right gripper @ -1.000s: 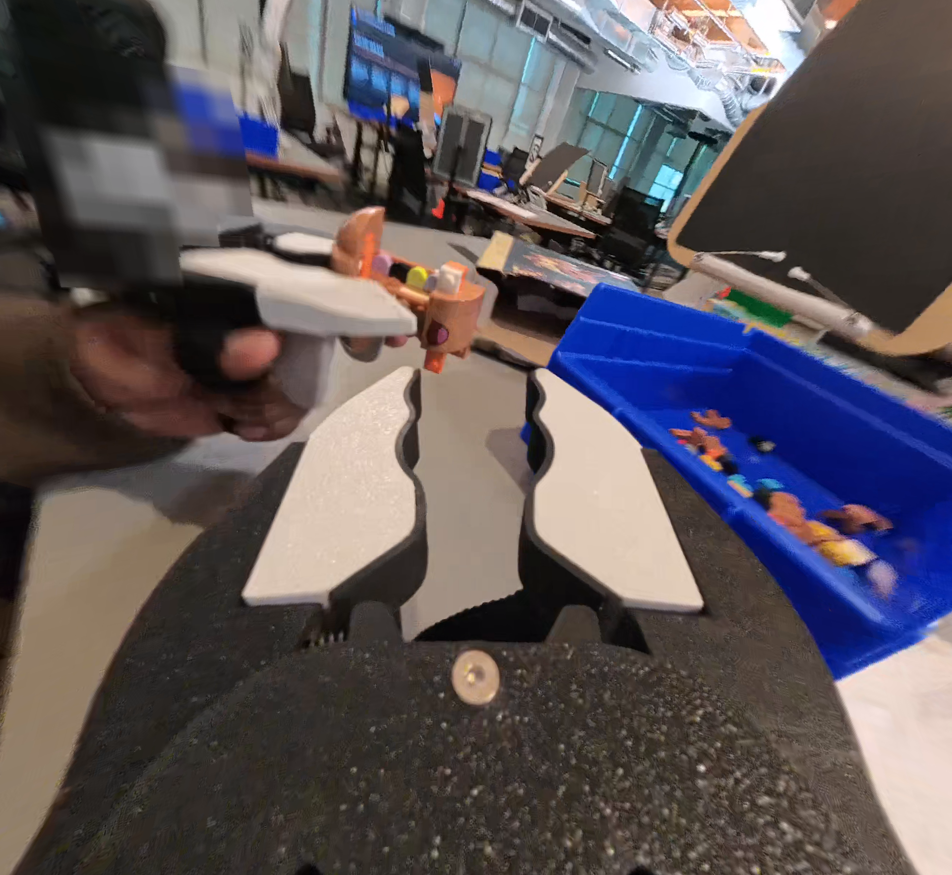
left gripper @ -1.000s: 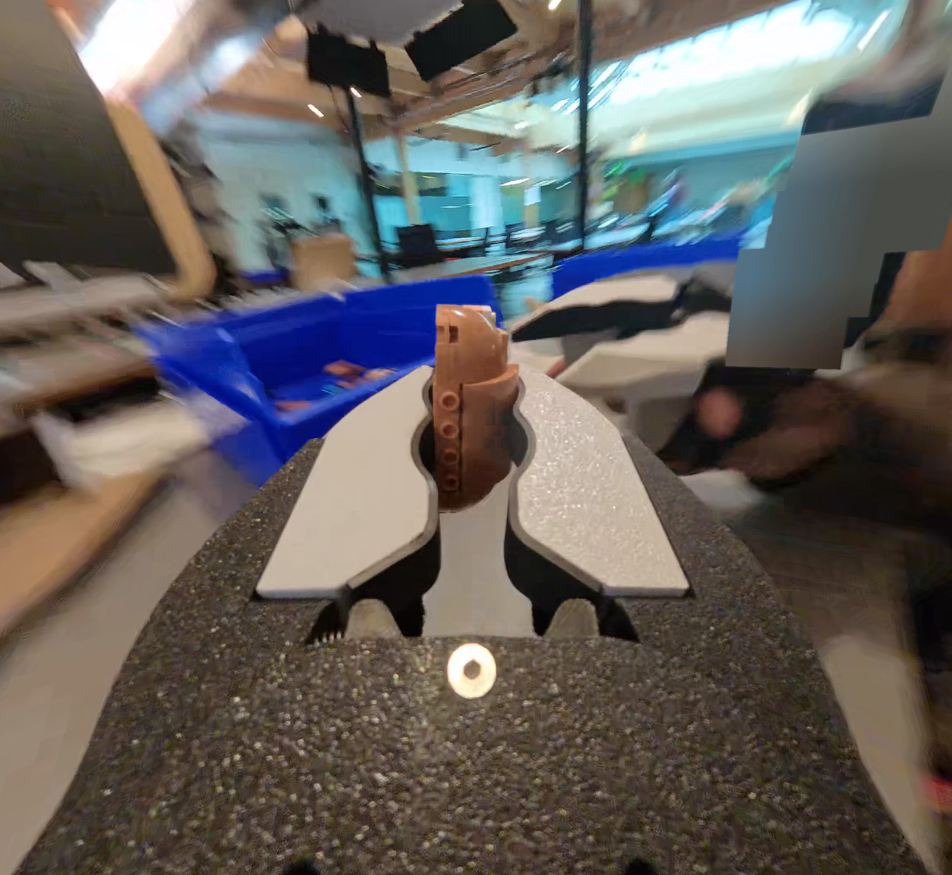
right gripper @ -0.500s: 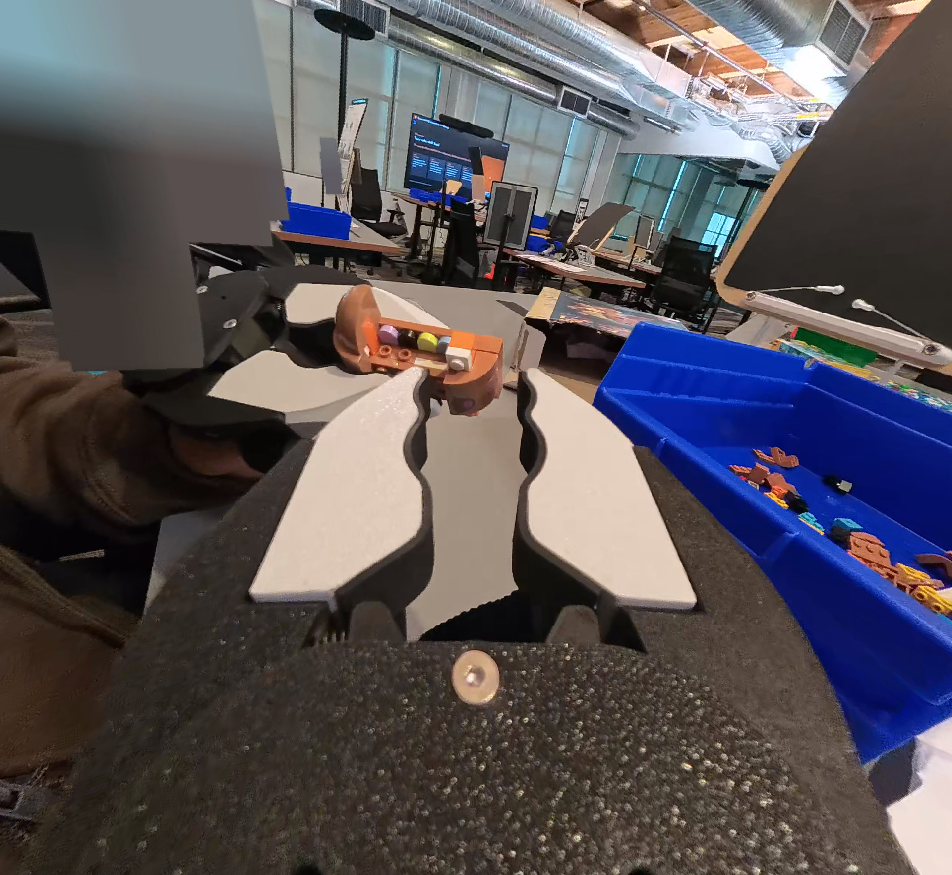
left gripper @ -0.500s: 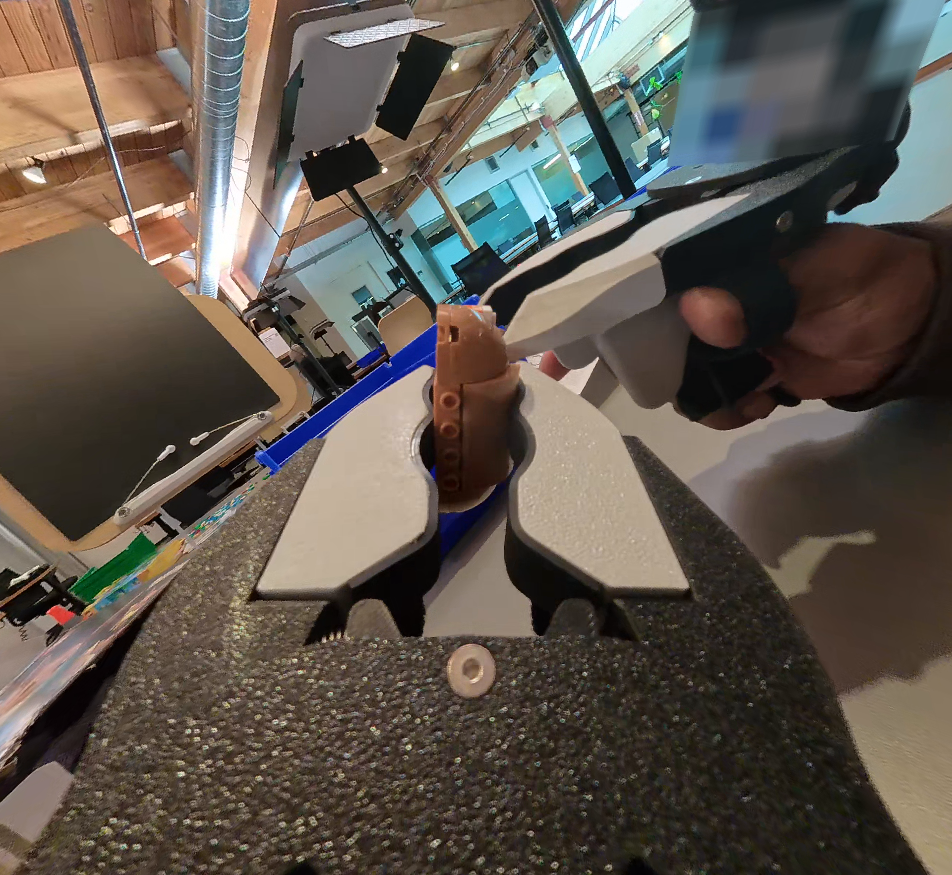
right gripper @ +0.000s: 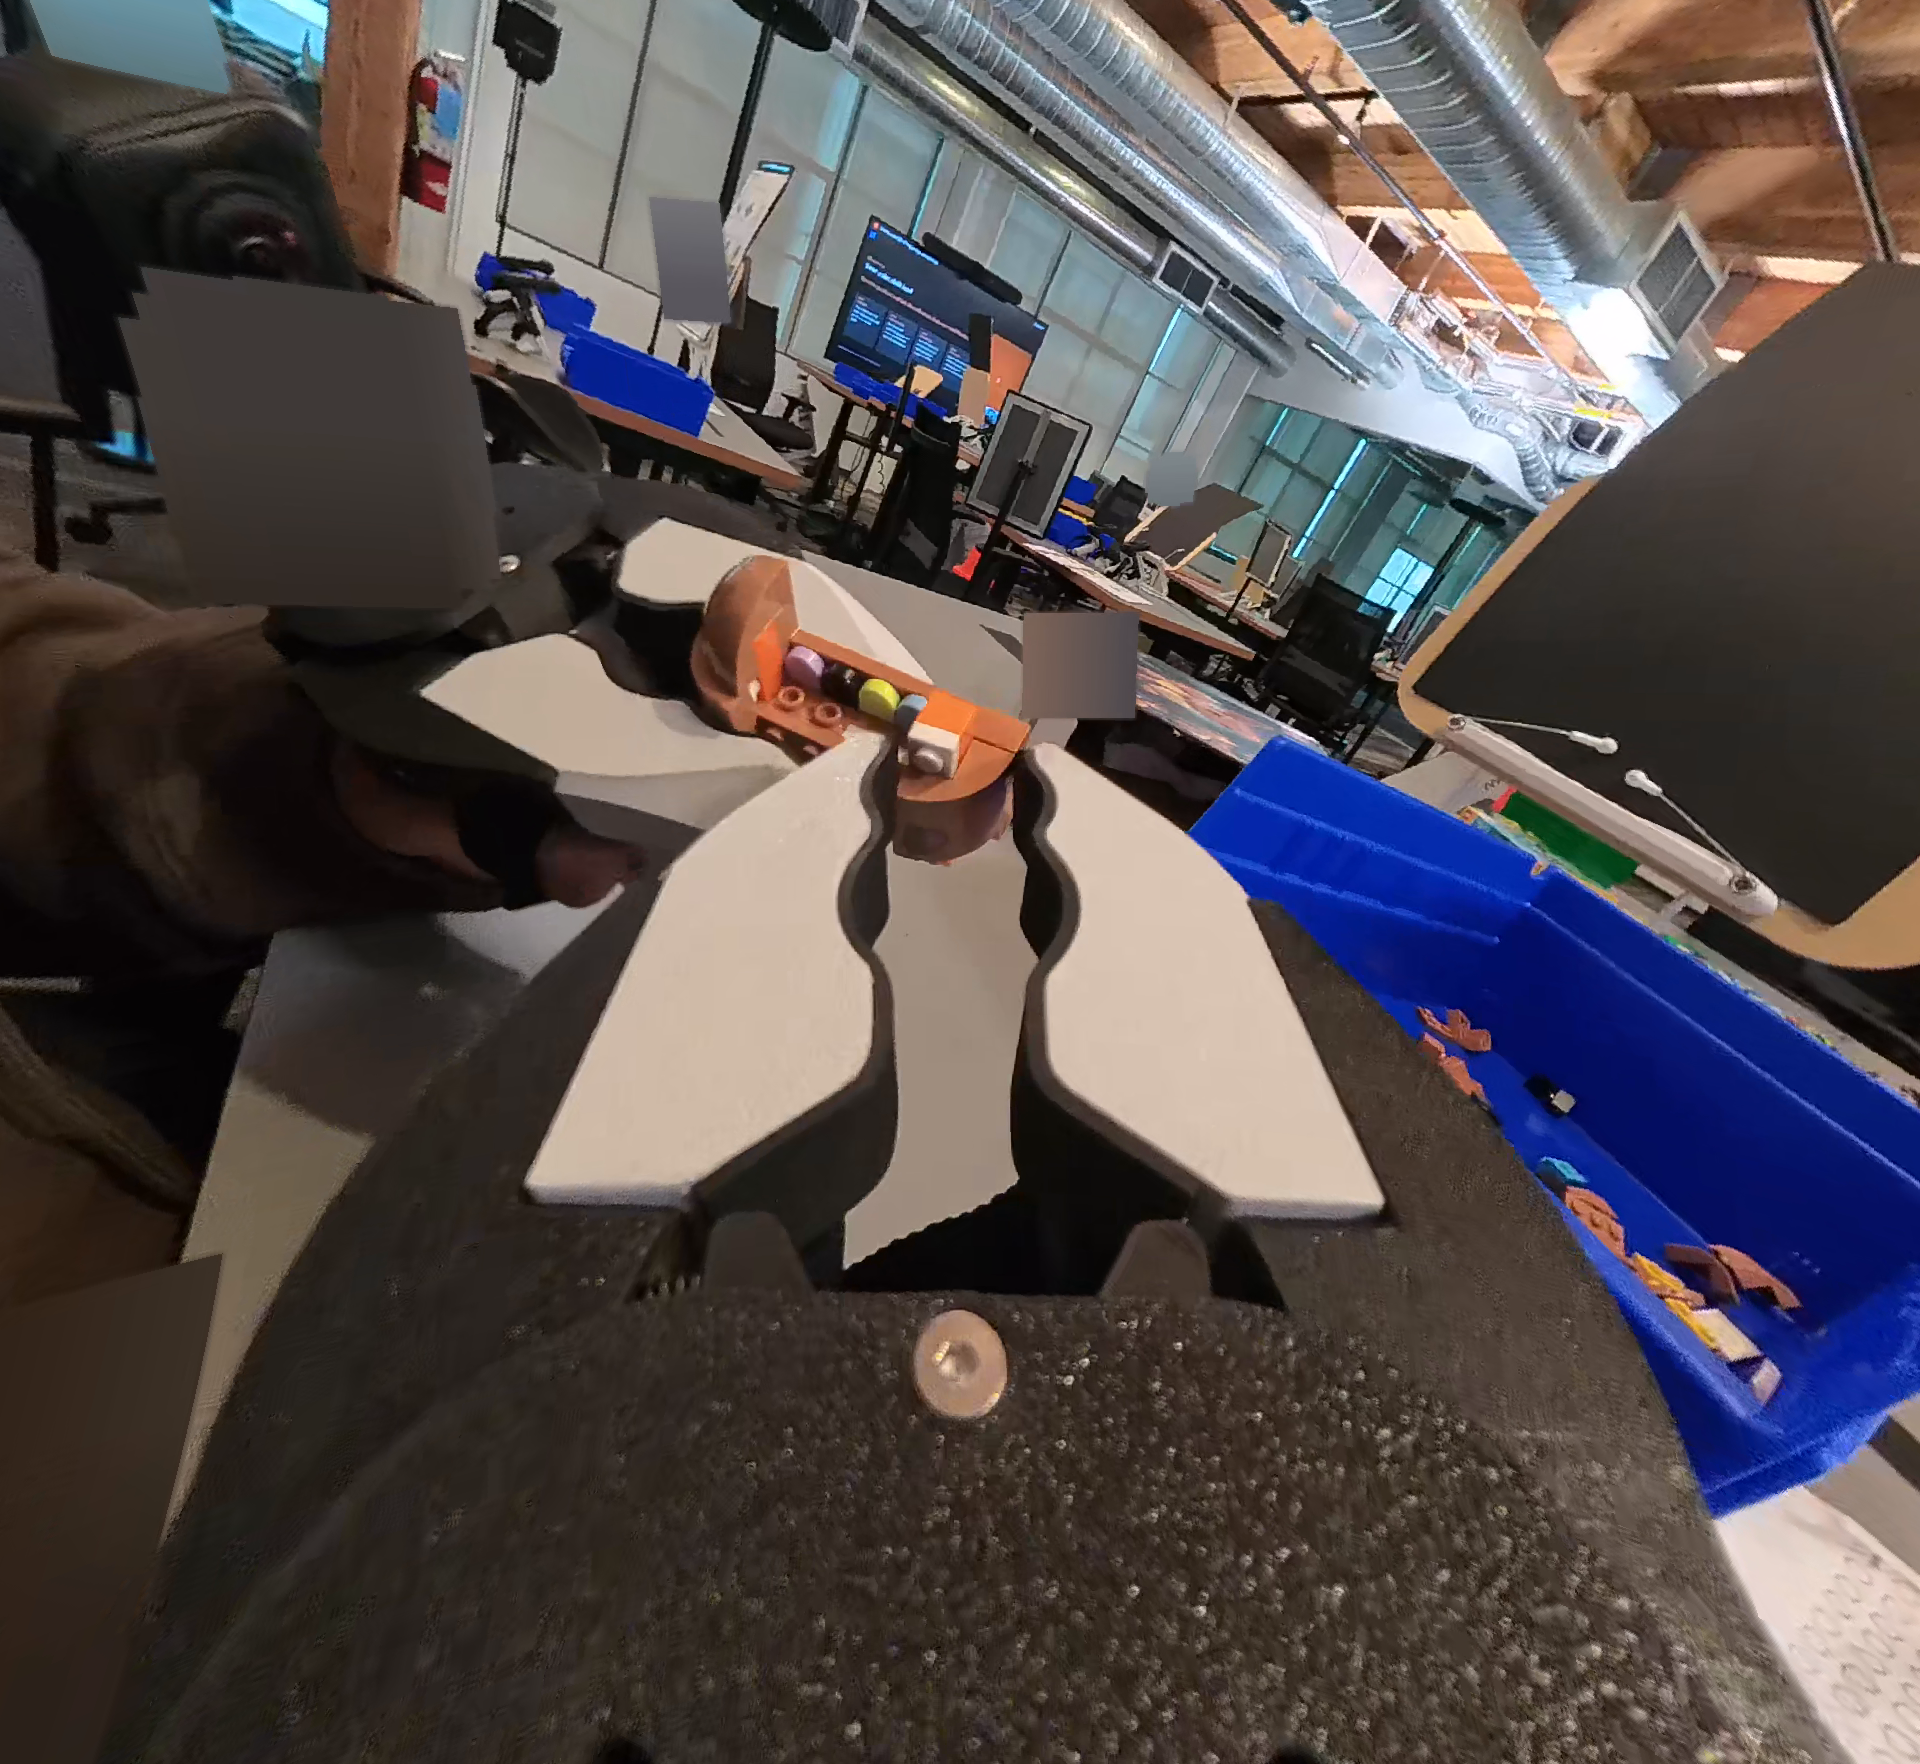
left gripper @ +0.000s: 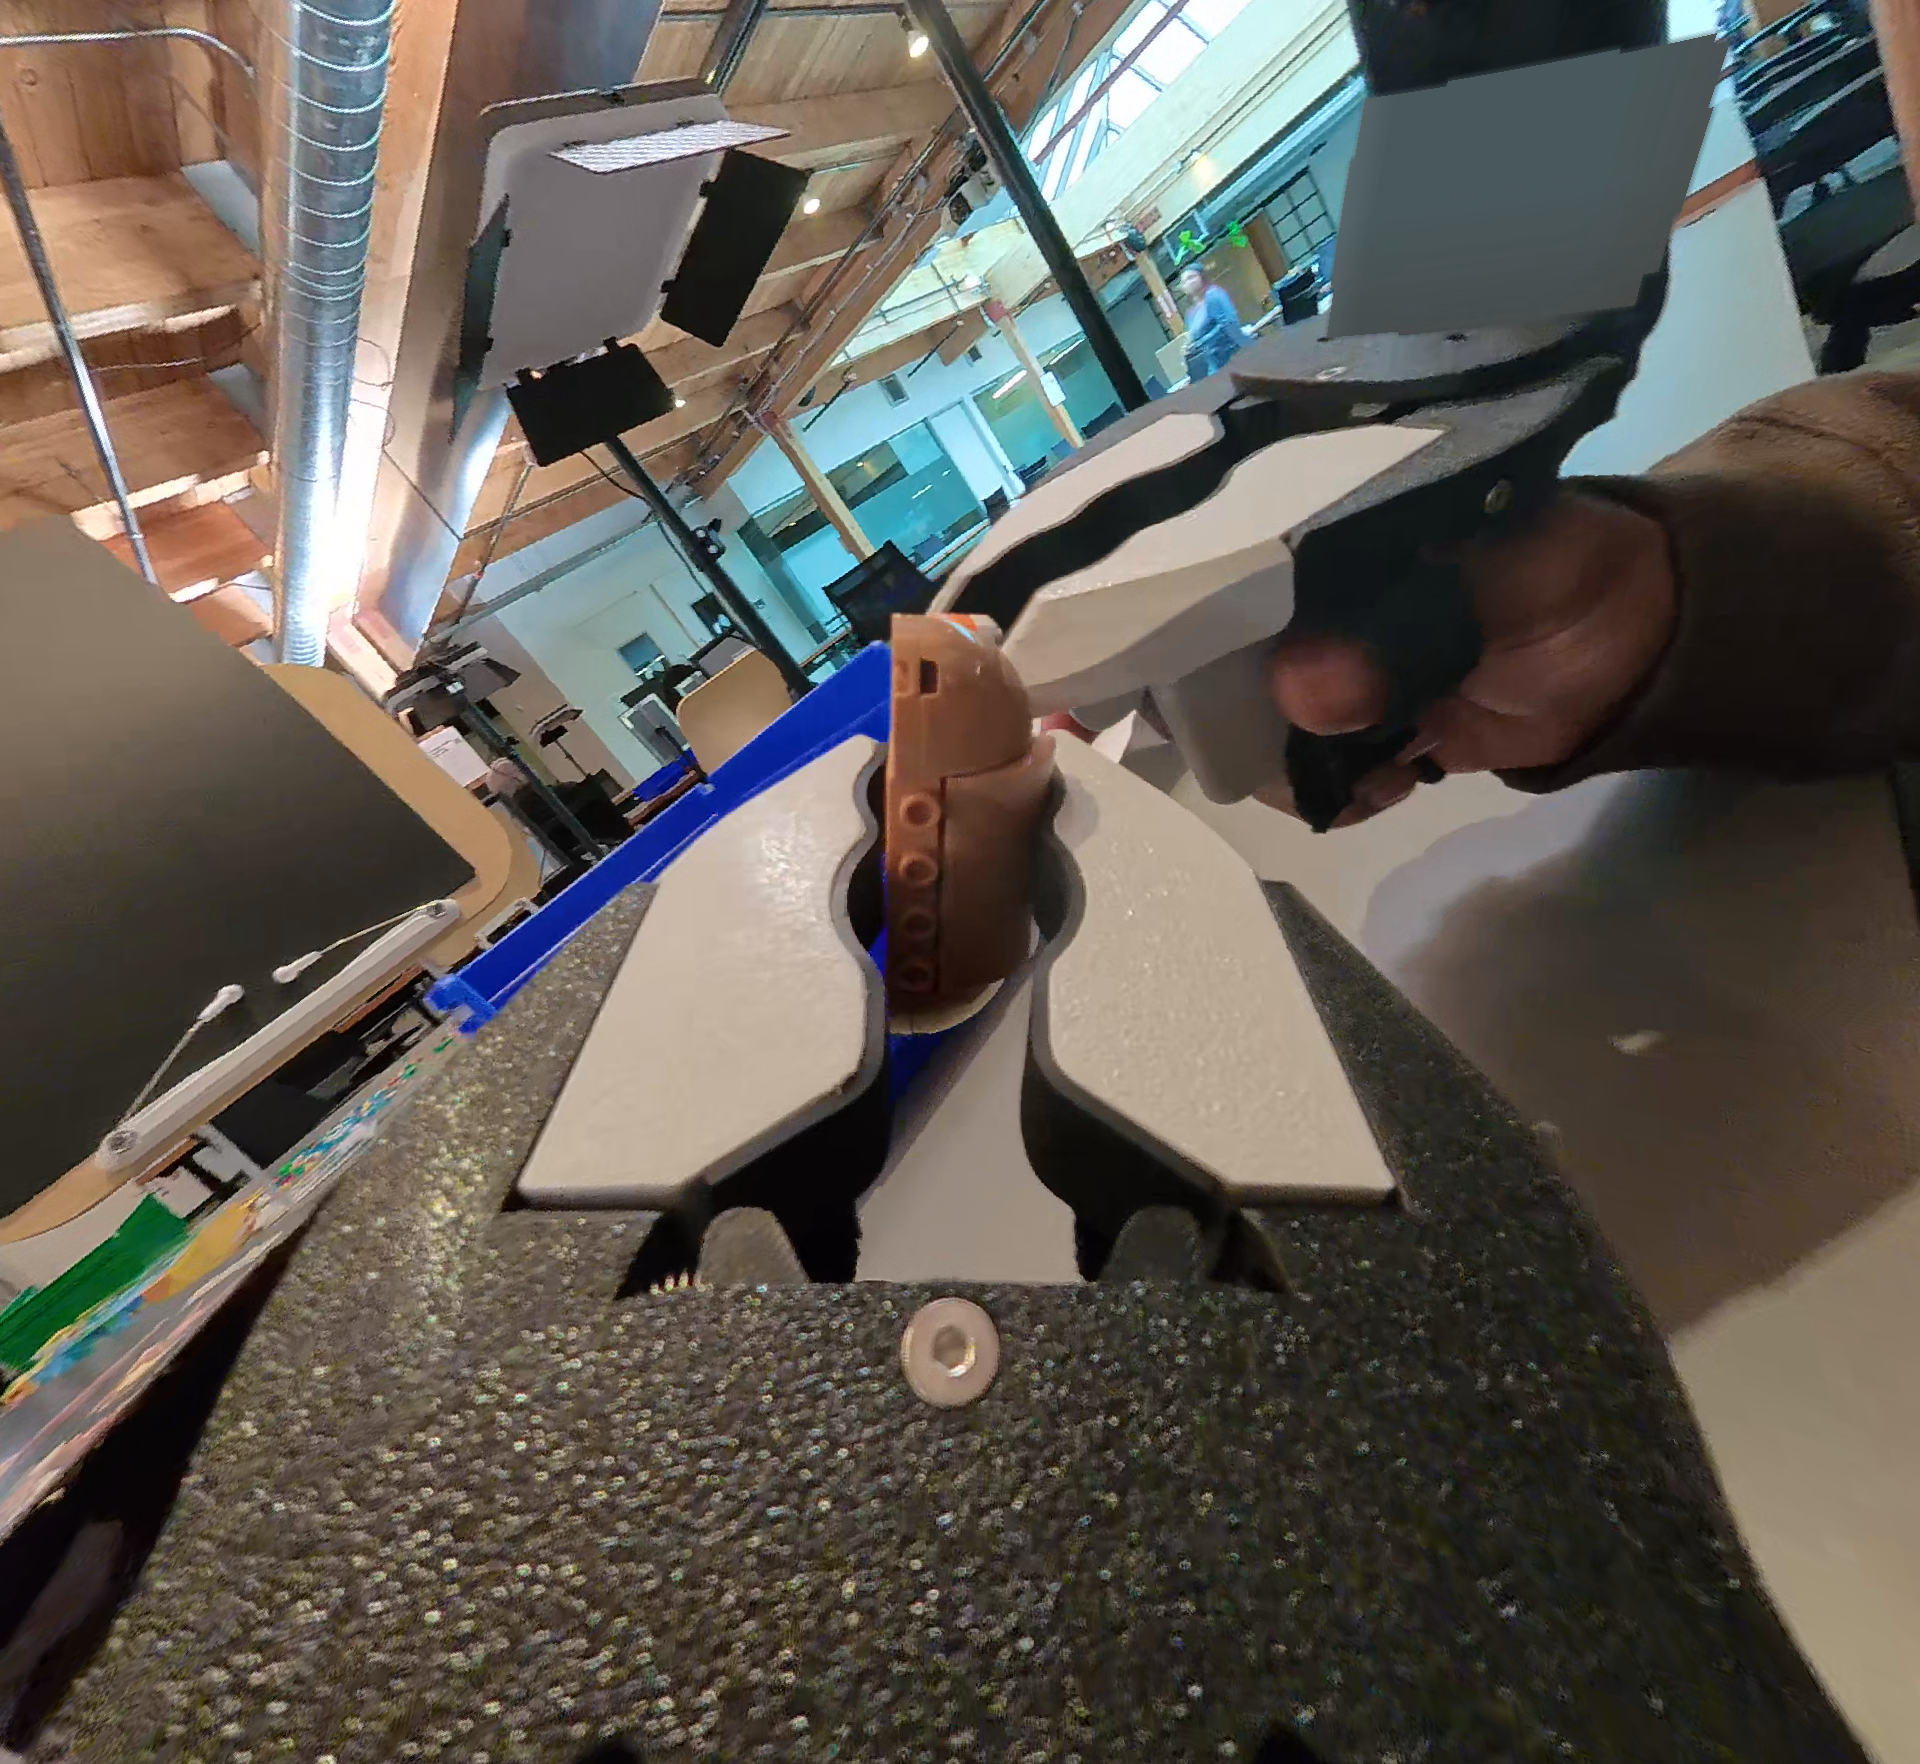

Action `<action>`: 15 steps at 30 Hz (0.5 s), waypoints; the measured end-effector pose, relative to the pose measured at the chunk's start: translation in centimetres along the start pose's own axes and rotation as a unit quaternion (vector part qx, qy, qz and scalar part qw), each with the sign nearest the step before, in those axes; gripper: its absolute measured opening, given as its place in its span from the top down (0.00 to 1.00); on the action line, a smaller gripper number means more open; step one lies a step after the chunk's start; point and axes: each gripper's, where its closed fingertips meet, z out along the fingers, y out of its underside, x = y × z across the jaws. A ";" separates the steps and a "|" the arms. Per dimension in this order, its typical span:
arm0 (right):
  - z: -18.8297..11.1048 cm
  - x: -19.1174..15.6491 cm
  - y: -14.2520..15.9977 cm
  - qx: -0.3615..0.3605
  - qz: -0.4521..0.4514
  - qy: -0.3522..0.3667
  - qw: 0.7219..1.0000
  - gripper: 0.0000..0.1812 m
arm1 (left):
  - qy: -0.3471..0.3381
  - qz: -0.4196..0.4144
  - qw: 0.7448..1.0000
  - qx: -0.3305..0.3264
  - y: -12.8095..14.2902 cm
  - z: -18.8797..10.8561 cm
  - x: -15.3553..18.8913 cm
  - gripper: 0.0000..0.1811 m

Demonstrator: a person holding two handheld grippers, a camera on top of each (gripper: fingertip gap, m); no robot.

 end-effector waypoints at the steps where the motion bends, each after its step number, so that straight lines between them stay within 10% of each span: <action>1: -0.1 -0.1 0.0 -0.001 -0.006 -0.006 1.000 0.88 | 0.007 -0.007 1.000 0.002 0.0 -0.1 0.0 0.87; 15: -0.4 0.6 0.1 0.000 0.008 -0.007 1.000 0.90 | 0.083 -0.212 0.973 0.020 0.4 -0.4 -0.6 0.87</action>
